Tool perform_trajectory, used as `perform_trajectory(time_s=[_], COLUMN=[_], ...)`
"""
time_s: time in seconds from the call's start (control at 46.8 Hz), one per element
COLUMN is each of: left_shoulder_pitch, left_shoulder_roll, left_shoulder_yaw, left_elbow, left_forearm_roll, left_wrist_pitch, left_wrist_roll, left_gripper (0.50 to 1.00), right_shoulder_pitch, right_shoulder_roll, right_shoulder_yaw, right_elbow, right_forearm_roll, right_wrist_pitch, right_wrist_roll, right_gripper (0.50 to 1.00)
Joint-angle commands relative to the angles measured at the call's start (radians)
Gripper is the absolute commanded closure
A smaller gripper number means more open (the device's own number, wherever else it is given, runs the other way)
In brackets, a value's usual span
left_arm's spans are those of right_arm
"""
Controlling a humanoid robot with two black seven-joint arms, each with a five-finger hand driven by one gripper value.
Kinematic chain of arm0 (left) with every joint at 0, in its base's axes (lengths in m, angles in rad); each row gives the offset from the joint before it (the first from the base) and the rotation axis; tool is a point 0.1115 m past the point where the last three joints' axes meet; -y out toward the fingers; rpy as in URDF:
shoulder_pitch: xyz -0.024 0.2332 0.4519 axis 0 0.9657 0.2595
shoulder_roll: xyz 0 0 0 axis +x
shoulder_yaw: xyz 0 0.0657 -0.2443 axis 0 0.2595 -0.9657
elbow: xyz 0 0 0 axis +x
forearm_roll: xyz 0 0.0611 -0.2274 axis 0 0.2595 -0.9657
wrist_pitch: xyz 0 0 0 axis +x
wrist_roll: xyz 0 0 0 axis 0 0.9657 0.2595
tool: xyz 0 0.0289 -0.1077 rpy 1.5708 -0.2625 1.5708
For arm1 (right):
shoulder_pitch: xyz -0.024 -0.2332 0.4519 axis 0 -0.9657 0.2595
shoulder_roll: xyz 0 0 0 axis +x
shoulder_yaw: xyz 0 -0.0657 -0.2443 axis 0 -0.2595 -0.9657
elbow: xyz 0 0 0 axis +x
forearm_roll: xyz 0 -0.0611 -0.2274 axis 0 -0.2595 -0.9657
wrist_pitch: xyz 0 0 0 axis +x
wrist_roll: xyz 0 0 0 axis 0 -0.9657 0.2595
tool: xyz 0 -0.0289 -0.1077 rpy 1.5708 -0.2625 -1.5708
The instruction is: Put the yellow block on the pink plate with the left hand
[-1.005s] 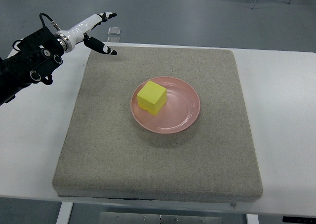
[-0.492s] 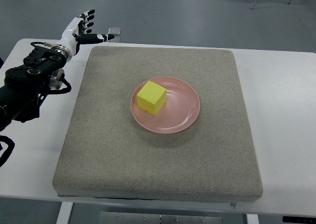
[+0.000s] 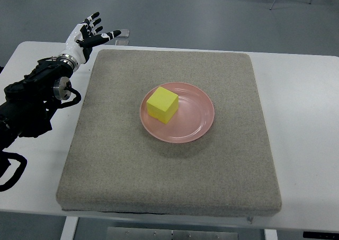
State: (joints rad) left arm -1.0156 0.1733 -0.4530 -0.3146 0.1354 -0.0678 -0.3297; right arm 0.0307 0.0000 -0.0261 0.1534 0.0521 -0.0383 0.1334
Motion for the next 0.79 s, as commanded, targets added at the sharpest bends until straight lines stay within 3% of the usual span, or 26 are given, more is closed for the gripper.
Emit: perform_trajectory(time_s=[0.0,0.641,0.769], left_shoulder_pitch=[0.0,-0.003,-0.011], left_shoulder_roll=[0.0,-0.008,-0.008], left_shoulder_yaw=[-0.012,-0.105,-0.107], left_elbow=[0.0,0.046,0.043], left_forearm_roll=[0.0,-0.003,-0.003], left_wrist_pitch=[-0.001,-0.003,-0.035], left_wrist_roll=[0.0,-0.02,-0.02], left_gripper=[0.5,0.5,0.5], right_shoulder_pitch=[0.0,0.0,0.0], right_shoulder_roll=[0.0,0.0,0.0], right_shoulder_yaw=[0.0,0.0,0.0], right_elbow=[0.0,0.0,0.0], right_forearm_roll=[0.0,0.0,0.0], right_wrist_pitch=[0.0,0.0,0.0], right_wrist_roll=[0.0,0.0,0.0], right_gripper=[0.576,0.576,0.576])
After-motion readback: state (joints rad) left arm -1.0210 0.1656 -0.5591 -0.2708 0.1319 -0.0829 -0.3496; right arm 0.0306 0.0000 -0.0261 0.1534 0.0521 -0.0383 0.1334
